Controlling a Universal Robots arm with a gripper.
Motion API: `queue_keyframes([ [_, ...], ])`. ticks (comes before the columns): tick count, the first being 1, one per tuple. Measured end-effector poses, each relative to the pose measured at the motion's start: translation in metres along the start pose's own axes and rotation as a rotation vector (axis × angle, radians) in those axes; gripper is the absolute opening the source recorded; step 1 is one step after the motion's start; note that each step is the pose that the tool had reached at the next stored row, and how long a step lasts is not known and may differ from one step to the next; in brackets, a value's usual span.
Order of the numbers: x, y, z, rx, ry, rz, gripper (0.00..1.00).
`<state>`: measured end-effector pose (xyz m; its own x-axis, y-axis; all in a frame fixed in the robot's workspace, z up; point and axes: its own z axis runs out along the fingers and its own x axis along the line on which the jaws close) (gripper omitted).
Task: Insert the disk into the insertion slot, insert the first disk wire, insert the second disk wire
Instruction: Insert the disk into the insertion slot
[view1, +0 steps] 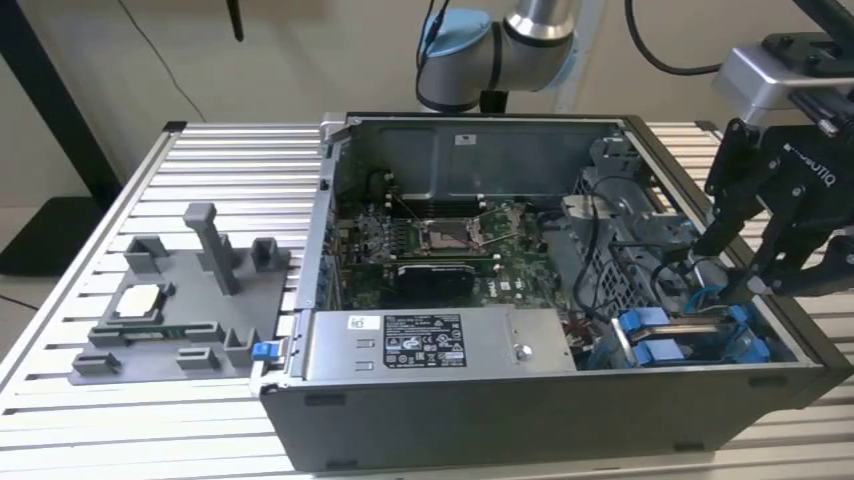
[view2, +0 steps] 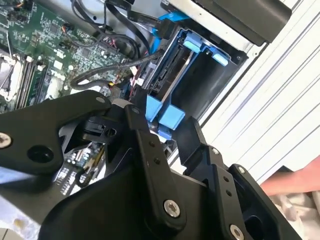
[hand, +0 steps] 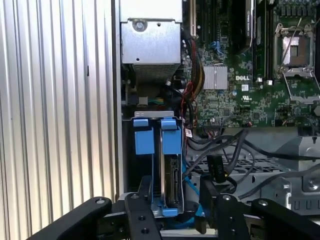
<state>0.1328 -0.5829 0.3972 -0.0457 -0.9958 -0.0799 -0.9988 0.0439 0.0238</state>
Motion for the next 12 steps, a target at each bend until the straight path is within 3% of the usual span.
queue_keyframes([
  [5, -0.0129, 0.0077, 0.0011, 0.0, 0.0001, 0.0, 1.0],
  [9, -0.0212, 0.0199, 0.0029, 0.0005, 0.0021, 0.0, 1.0],
  [12, -0.0239, 0.0245, 0.007, 0.0076, 0.0018, -0.004, 1.0],
])
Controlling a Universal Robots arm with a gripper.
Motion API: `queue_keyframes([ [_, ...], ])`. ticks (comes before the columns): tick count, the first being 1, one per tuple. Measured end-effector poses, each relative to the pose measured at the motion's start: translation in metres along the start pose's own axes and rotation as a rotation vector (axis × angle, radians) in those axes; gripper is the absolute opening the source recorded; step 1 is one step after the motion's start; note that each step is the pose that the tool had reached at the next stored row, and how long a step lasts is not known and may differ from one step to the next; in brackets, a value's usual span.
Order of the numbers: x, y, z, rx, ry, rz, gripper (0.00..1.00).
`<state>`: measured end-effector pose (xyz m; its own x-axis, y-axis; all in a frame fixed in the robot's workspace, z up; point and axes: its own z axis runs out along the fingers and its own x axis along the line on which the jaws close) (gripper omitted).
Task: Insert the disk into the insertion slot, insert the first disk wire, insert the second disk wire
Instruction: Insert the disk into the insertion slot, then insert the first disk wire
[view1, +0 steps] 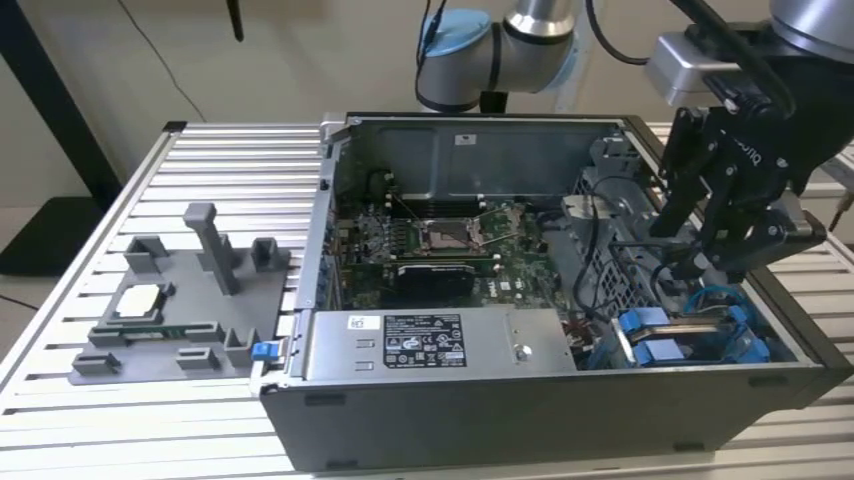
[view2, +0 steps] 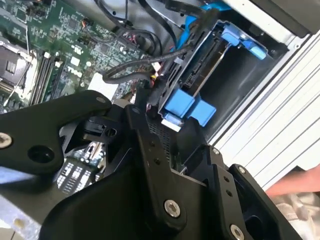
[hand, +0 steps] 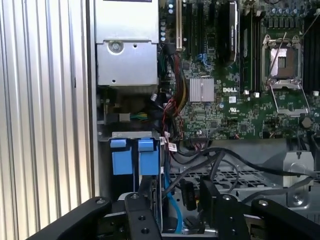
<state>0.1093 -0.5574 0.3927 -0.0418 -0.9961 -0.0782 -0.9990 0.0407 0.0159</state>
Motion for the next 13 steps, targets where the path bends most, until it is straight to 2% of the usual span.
queue_keyframes([
  [1, -0.0005, 0.0007, 0.0011, 0.005, 0.0001, -0.002, 1.0],
  [3, -0.0008, 0.0019, 0.0028, 0.0216, -0.0006, -0.007, 1.0],
  [5, -0.0009, 0.0031, 0.004, 0.0423, -0.0018, -0.014, 1.0],
  [7, -0.001, 0.0036, 0.0042, 0.0556, -0.0021, -0.02, 1.0],
  [9, -0.001, 0.0037, 0.0041, 0.0604, -0.0022, -0.028, 1.0],
  [13, -0.0012, 0.0044, 0.0046, 0.0612, -0.002, -0.04, 1.0],
])
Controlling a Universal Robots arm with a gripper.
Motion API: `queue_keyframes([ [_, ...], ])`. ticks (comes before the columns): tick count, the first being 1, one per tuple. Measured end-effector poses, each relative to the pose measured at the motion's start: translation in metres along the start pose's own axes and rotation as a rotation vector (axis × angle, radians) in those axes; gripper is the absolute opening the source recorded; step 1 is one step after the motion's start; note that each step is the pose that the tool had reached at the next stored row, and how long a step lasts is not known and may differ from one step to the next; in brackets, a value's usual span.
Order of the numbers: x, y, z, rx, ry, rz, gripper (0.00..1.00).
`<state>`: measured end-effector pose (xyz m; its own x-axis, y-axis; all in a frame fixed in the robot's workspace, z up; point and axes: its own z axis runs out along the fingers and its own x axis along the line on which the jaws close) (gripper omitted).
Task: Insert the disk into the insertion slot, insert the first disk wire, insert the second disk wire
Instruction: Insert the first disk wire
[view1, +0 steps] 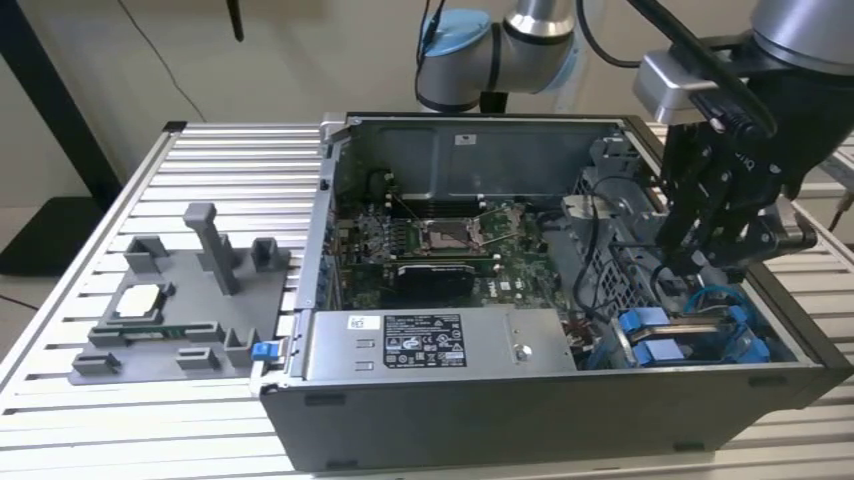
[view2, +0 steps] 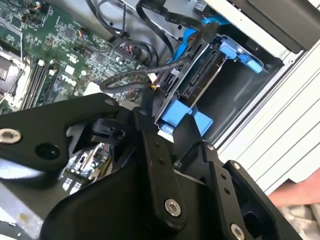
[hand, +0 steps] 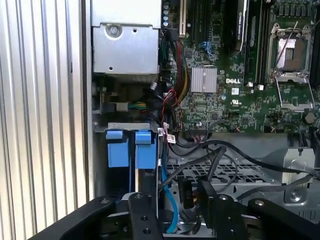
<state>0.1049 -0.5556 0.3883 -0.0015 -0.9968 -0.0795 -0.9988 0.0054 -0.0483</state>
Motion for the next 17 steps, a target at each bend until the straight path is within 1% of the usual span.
queue_keyframes([
  [1, -0.0002, 0.0002, 0.0001, 0.001, -0.0002, -0.004, 1.0],
  [3, -0.0002, 0.0002, 0.0004, 0.0058, -0.0005, -0.012, 1.0],
  [6, -0.0004, 0.0003, 0.0011, 0.0176, -0.0014, -0.026, 1.0],
  [9, -0.0004, 0.0006, 0.002, 0.0258, -0.0016, -0.034, 1.0],
  [13, -0.0007, 0.0031, 0.0024, 0.0289, -0.0014, -0.034, 1.0],
  [17, -0.0013, 0.005, 0.0029, 0.0299, -0.0016, -0.034, 1.0],
])
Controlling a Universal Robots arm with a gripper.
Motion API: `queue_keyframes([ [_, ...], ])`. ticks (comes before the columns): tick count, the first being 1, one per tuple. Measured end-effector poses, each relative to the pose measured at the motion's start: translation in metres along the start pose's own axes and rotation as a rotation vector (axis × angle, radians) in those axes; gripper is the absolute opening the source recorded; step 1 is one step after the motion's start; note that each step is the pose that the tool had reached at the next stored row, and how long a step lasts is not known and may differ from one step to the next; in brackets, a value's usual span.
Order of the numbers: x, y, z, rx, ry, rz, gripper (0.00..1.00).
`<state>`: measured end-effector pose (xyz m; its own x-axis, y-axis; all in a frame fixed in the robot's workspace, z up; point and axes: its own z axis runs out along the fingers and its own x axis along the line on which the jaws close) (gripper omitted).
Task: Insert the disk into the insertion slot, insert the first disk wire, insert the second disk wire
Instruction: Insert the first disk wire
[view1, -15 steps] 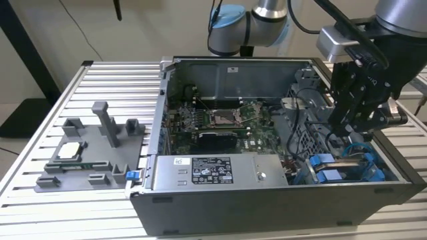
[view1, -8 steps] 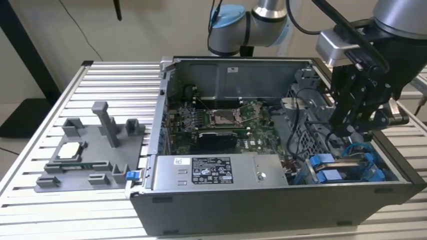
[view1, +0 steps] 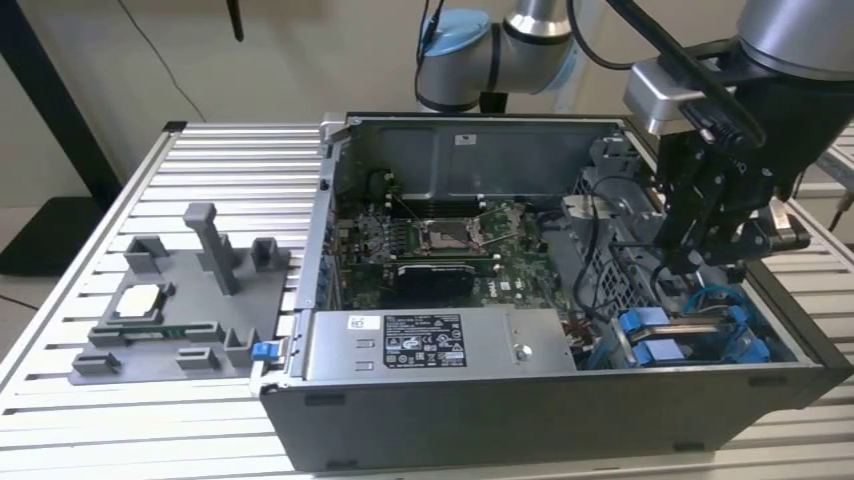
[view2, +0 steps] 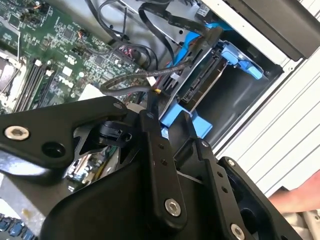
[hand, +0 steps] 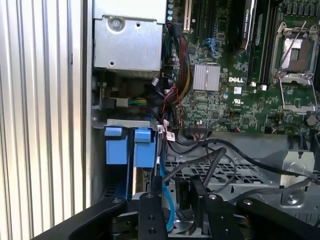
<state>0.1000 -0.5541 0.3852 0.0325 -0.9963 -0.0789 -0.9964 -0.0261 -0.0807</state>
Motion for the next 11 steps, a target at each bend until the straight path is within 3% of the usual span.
queue_keyframes([
  [11, -0.0005, -0.0019, 0.0006, 0.0024, -0.0009, -0.007, 1.0],
])
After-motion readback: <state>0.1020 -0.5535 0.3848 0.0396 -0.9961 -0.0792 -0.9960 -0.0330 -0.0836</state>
